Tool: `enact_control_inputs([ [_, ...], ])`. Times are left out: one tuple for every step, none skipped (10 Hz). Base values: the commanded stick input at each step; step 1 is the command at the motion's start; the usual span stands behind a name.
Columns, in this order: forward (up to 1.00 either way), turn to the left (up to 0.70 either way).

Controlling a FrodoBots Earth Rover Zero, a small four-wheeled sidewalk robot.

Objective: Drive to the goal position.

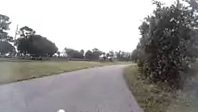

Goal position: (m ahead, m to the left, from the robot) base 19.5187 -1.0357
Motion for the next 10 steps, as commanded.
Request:
enact_control_inputs([
  [0.85,0.00],
  [0.85,0.00],
  [0.85,0.00],
  [0.85,0.00],
  [0.85,0.00],
  [0.85,0.00],
  [0.85,0.00],
  [0.85,0.00],
  [0.85,0.00],
  [0.85,0.00],
])
